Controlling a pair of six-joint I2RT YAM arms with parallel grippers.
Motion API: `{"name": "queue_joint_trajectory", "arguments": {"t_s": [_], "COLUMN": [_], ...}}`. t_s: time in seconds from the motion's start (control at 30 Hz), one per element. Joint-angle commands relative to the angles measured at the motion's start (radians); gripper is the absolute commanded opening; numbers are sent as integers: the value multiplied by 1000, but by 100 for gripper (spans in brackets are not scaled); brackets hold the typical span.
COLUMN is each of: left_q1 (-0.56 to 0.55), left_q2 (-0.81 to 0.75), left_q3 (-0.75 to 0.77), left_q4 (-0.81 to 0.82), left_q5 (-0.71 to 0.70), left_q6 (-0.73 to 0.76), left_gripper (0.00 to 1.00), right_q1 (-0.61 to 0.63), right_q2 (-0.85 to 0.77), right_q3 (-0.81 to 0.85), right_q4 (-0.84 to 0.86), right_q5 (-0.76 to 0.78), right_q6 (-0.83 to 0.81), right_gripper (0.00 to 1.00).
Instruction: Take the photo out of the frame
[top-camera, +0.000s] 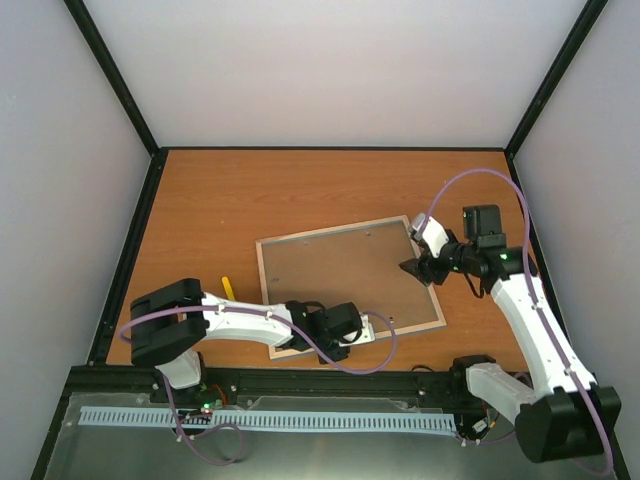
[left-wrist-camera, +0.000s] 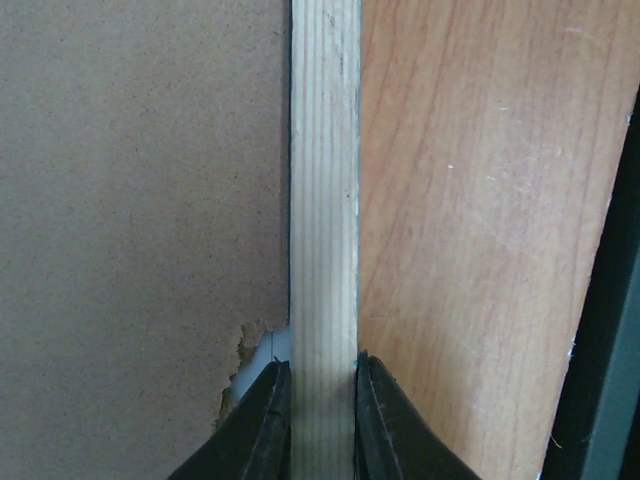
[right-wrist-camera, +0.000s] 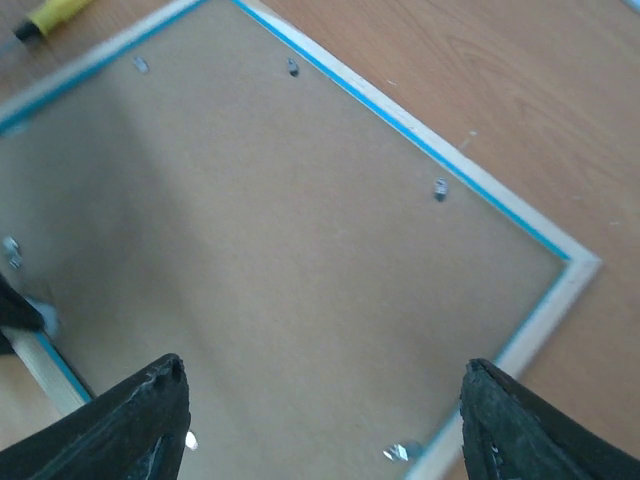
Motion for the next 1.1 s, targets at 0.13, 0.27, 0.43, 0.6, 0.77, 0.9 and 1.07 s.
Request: {"name": "queue_joint_trajectory", "arguments": {"t_s": [0.13,0.27,0.43,0.6,0.77,0.9,1.07], "left_q1": [101,134,160,173,178,181,183], "left_q2": [-69,-87,-77,-43,-9,-3,8], "left_q3": [72,149,242,331,429,471,505], "left_q4": [48,37,4,-37,-74,-76,-78], "left_q5": [65,114,178,209,245,275,297], "left_q6": [20,37,48,45,31,11,-2], "left_gripper": [1,1,1,1,1,1,1], "right_q1": [-5,-5,-4,0,19,74,211], "right_q2": [-211,-326,-444,-552,-637,-598,-533], "right_q3": [-80,-183,-283,-363,-444,-451,-459], "right_q4": [-160,-172,-149,-56,96,152,211], "right_q5": [183,197,199,190,223,268,408], "right_q6": [-363,-509,-671,-837,-994,-1038,-1012], "right_gripper": [77,88,91,89,87,85,81]}}
